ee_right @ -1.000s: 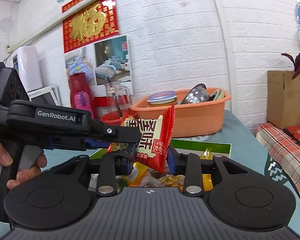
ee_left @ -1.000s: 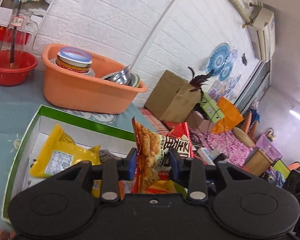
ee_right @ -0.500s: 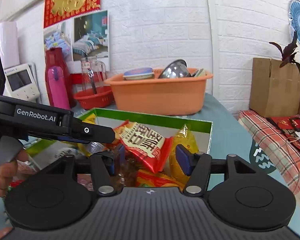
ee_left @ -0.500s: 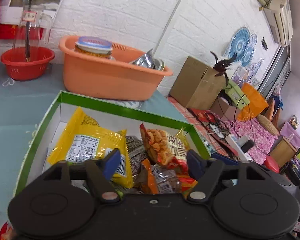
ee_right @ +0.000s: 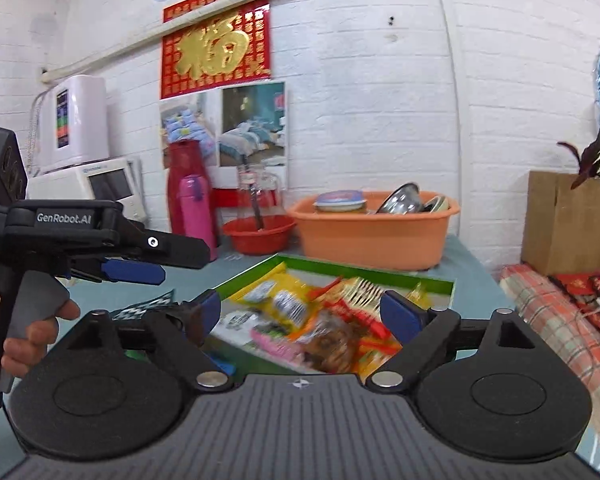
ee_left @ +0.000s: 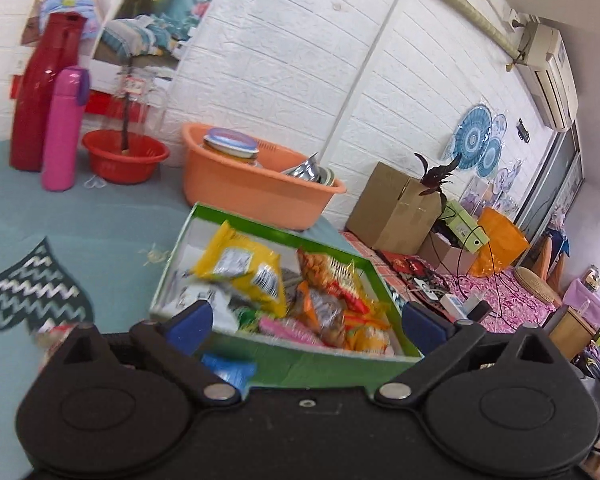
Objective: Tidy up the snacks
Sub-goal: 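Grasp the blue-green wrapped snack with the left gripper while the right grasps the clear sausage stick, then lift the blue snack with the left gripper while the right lifts the sausage stick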
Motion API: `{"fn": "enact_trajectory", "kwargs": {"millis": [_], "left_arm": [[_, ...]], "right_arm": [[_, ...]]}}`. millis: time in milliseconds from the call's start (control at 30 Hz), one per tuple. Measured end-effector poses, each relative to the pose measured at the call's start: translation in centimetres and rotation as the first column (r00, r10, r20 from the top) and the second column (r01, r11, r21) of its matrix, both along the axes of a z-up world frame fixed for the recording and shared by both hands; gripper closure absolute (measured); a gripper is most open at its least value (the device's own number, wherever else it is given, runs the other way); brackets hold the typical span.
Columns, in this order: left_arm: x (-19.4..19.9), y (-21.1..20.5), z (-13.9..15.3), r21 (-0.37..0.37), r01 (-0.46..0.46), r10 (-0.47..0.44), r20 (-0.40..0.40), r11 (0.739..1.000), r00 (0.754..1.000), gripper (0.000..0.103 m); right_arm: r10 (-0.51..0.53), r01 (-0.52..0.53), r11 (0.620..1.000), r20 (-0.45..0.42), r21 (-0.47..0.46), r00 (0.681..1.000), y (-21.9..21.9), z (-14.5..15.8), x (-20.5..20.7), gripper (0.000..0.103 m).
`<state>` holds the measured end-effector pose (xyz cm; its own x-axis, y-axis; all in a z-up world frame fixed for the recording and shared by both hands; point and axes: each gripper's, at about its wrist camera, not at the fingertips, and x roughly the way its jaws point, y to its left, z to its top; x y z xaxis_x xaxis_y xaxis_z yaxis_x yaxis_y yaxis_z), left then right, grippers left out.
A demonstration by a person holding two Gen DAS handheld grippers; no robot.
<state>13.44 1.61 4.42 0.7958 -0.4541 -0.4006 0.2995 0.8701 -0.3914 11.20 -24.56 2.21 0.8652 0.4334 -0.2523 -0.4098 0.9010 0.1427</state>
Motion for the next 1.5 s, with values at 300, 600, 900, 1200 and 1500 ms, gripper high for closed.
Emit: {"fn": "enact_trajectory", "kwargs": {"millis": [300, 600, 900, 1200, 1500], "left_arm": [[-4.8, 1.3, -4.1, 0.085, -0.048, 0.052, -0.044, 0.995, 0.998, 0.000], [-2.2, -1.1, -4.7, 0.093, 0.038, -0.033, -0.055, 0.995, 0.998, 0.030], [4.0, -3.1, -8.3, 0.207, -0.104, 0.126, -0.100, 0.973, 0.987, 0.021], [4.3, -3.0, -9.2, 0.210, -0.039, 0.074, -0.162, 0.977, 0.984, 0.032], [3.8, -3.6, -9.1, 0.209, 0.005, 0.031, -0.168, 0.978, 0.985, 0.032]], "right_arm": [[0.061, -0.076, 0.996, -0.282, -0.042, 0.957, 4.0, -6.6, -0.4, 0.000], [0.026, -0.088, 0.974, -0.284, -0.209, 0.958, 5.5, -7.9, 0.7, 0.067], [-0.002, -0.050, 0.985, -0.304, -0.163, 0.953, 1.7, -7.8, -1.0, 0.067], [0.005, -0.049, 0.989, -0.301, -0.138, 0.954, 1.9, -8.1, -0.6, 0.058], [0.016, -0.060, 0.988, -0.286, -0.145, 0.958, 1.9, -8.1, -0.5, 0.070]]}}
